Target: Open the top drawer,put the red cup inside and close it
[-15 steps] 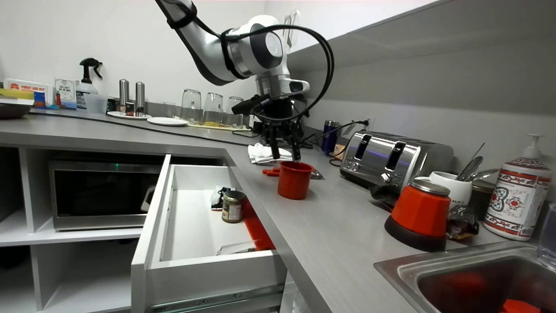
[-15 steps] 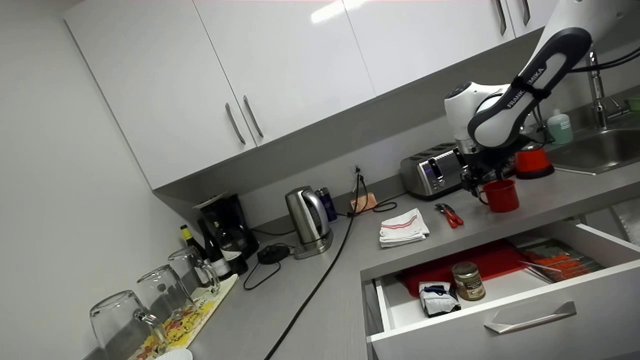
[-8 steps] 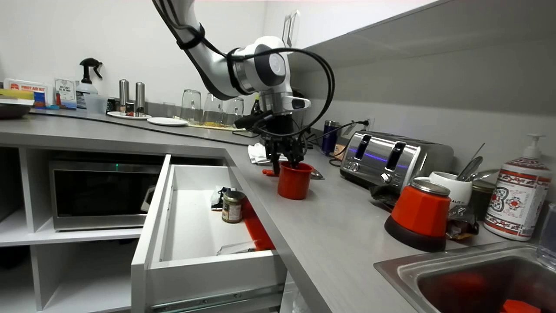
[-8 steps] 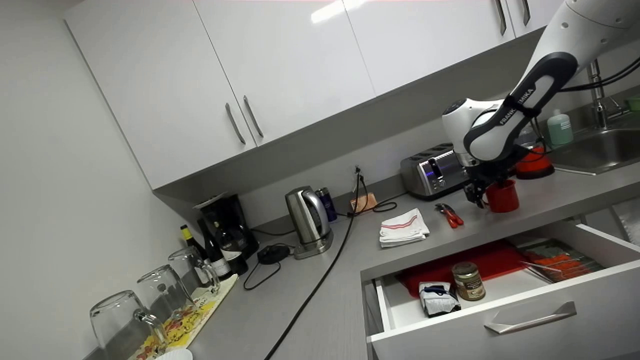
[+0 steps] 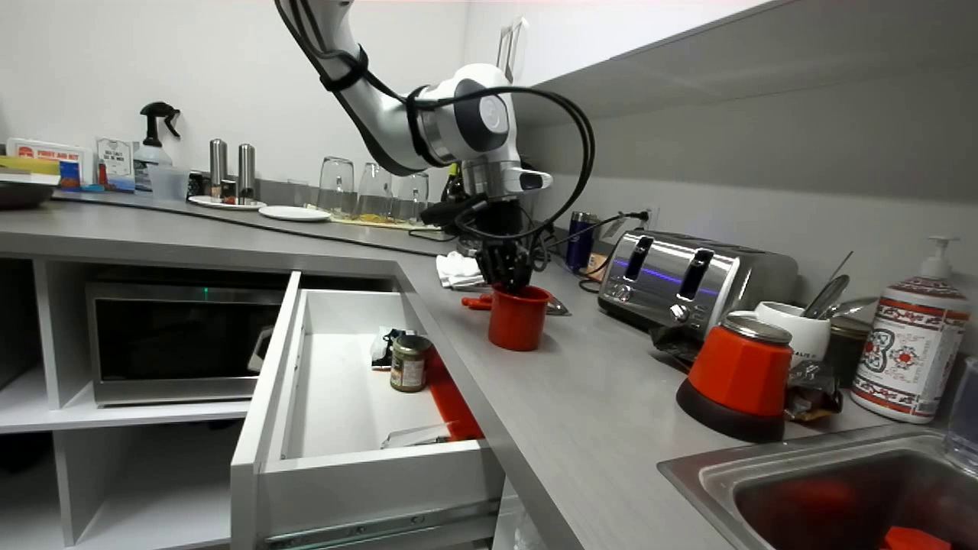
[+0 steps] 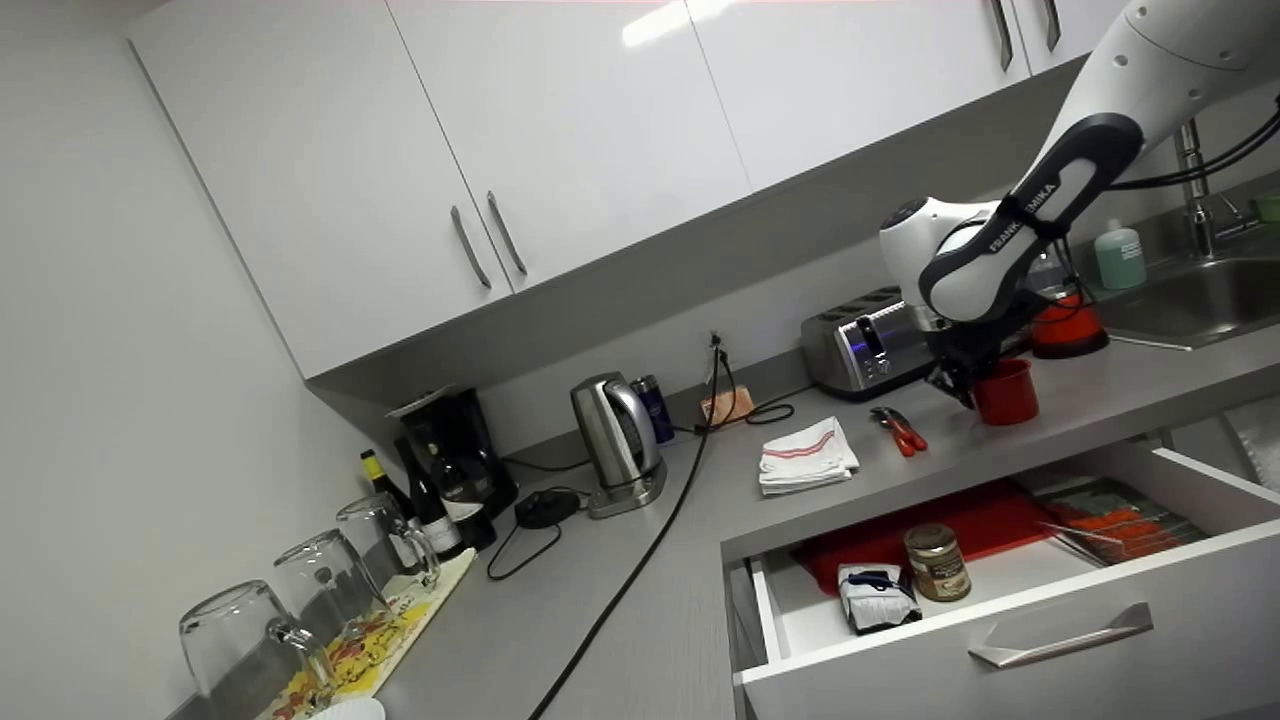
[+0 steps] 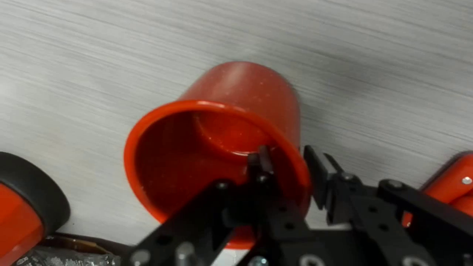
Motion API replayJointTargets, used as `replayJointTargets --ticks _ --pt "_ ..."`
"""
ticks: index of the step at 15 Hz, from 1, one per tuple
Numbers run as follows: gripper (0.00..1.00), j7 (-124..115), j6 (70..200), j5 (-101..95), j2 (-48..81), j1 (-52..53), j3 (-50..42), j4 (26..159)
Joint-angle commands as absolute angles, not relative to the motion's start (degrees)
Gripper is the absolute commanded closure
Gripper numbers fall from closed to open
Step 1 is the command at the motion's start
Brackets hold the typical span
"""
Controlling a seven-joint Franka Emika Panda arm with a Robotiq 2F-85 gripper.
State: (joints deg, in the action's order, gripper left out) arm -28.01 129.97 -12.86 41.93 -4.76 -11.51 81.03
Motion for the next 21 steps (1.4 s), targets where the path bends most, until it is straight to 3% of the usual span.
replayJointTargets --ticks 1,21 --pt "1.0 -26.0 129.6 -11.4 40.5 -4.1 -12.2 81.0" --pt "0.99 -17.4 139.3 -18.7 26.7 8.6 -6.7 104.1"
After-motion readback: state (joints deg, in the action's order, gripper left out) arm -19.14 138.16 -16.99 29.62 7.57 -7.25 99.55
